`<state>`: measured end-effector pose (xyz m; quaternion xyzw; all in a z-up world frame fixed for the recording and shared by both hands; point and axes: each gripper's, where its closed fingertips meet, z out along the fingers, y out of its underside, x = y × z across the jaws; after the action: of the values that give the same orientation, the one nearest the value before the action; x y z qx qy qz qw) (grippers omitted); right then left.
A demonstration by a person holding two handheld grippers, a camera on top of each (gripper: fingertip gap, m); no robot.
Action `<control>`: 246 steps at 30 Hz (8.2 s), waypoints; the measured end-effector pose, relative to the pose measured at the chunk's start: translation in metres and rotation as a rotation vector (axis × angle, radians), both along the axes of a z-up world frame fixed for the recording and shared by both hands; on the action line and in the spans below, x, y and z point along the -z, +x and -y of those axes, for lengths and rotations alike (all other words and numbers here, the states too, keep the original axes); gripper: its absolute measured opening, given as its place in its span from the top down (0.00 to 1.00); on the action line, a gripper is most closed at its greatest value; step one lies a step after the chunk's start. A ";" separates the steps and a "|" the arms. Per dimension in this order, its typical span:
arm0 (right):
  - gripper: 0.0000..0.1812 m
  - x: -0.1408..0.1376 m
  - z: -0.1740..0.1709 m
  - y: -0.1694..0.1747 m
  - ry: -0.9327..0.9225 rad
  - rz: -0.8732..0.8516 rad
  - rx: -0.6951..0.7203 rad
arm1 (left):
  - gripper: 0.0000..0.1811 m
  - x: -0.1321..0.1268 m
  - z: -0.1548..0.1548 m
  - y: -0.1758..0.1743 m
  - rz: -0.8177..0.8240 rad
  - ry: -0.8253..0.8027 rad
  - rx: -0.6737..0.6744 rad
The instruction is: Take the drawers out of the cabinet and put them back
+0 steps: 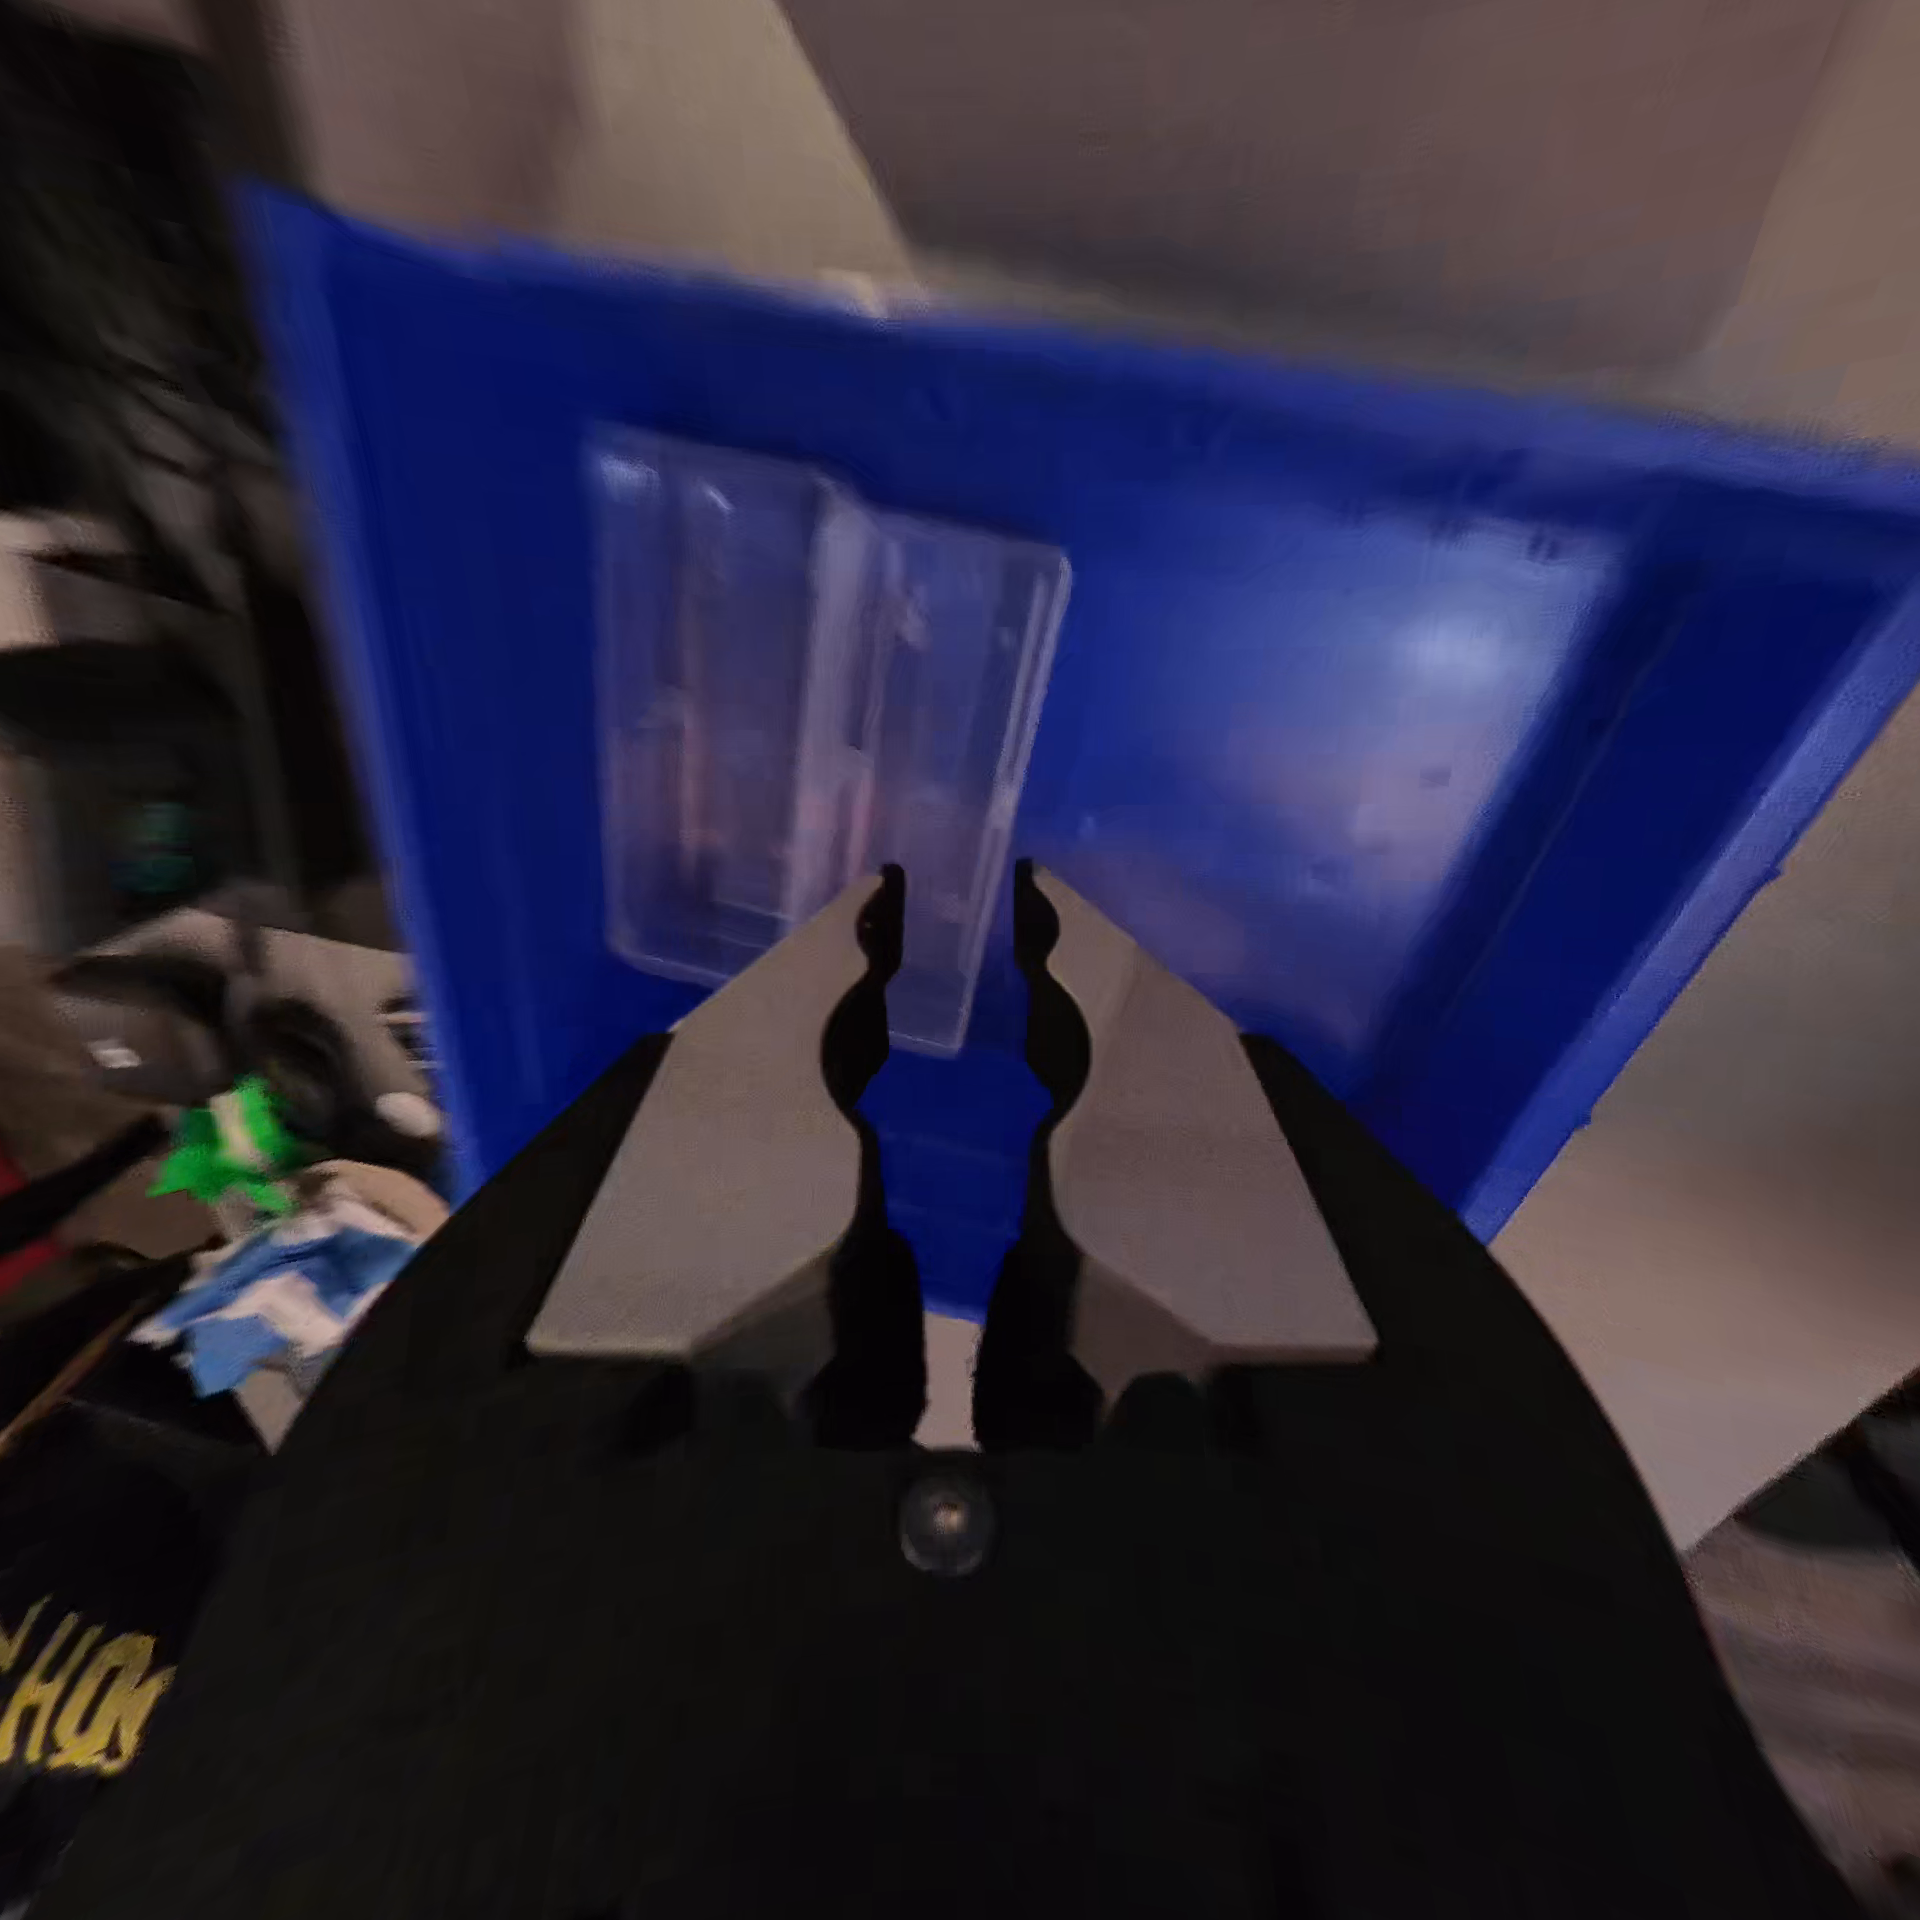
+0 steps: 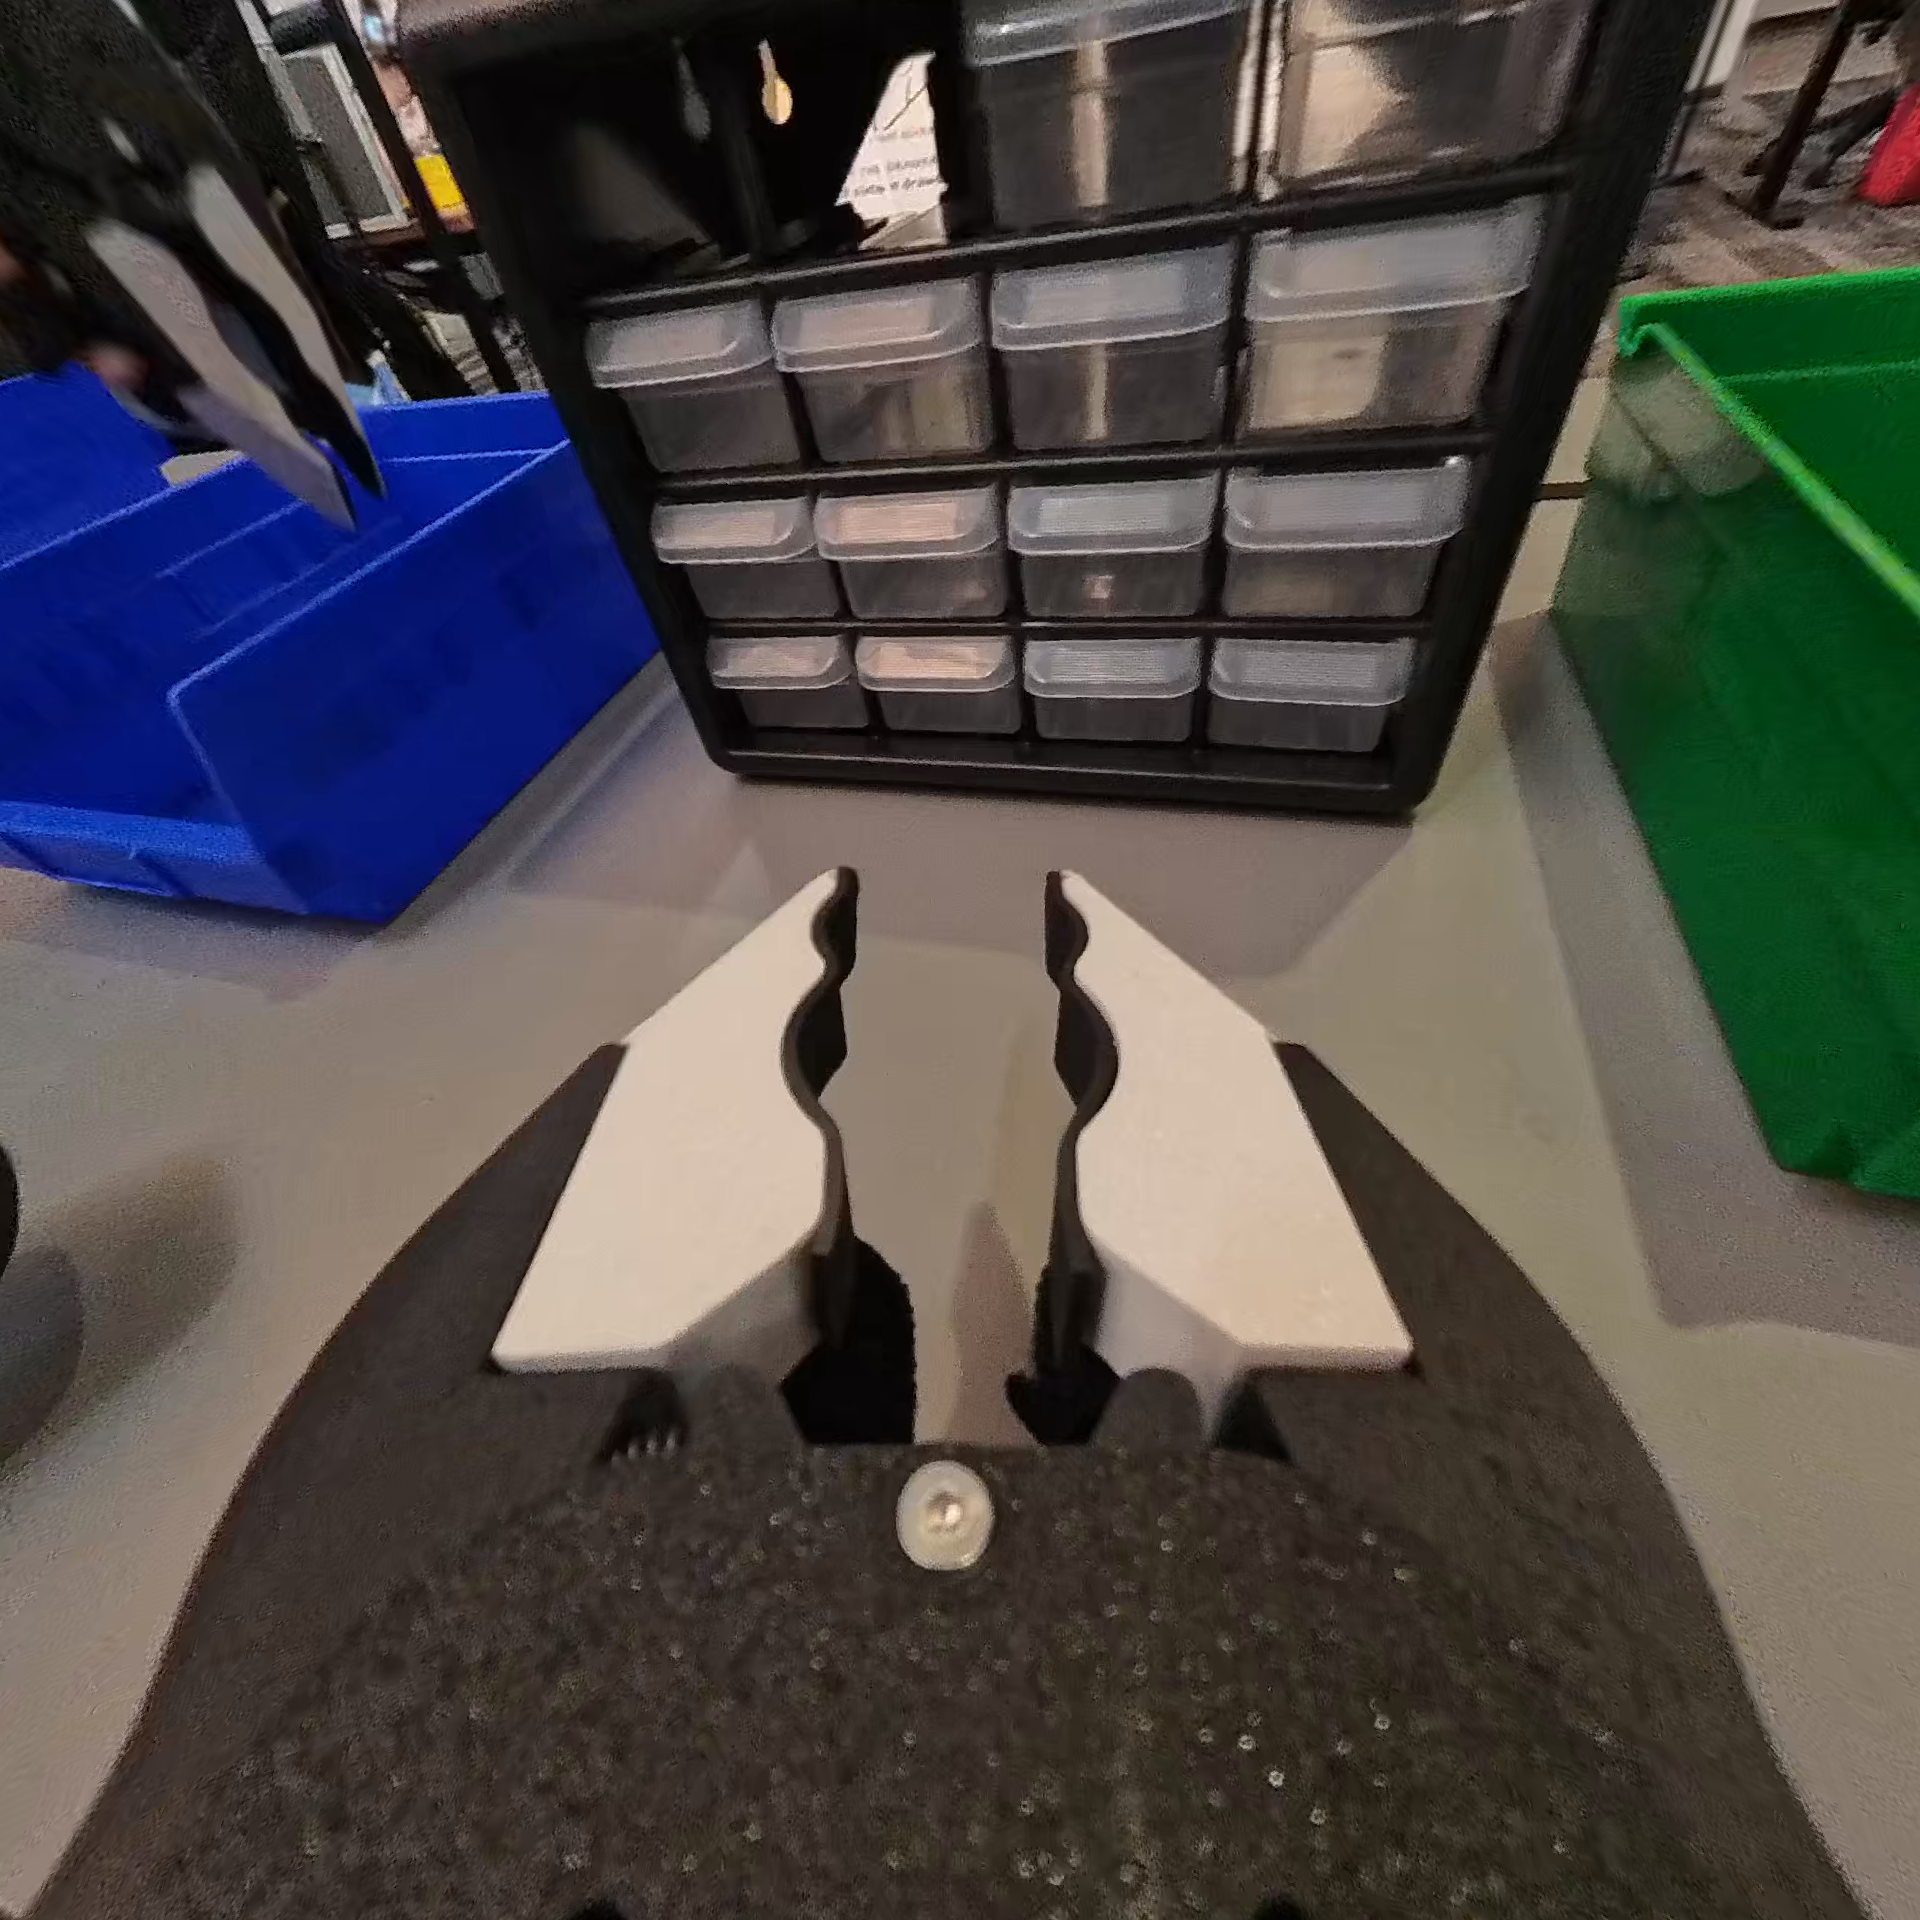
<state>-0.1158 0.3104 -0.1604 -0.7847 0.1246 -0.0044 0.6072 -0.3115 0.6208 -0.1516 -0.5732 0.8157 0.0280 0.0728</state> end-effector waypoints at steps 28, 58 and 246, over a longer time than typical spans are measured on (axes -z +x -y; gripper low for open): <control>0.80 -0.002 0.021 0.009 -0.030 -0.009 0.004 | 1.00 -0.077 0.195 -0.014 0.239 -0.312 0.011; 0.71 0.032 0.055 -0.005 -0.198 -0.059 -0.047 | 0.80 0.028 0.314 0.151 0.050 -0.473 -0.470; 0.85 -0.086 -0.106 0.004 0.353 0.166 0.258 | 1.00 -0.114 0.111 0.214 -0.044 -0.076 0.000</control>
<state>-0.1115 0.4159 -0.0748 -0.6408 0.1722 -0.1245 0.7377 -0.0976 0.5096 -0.0375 -0.5751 0.8174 0.0095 0.0332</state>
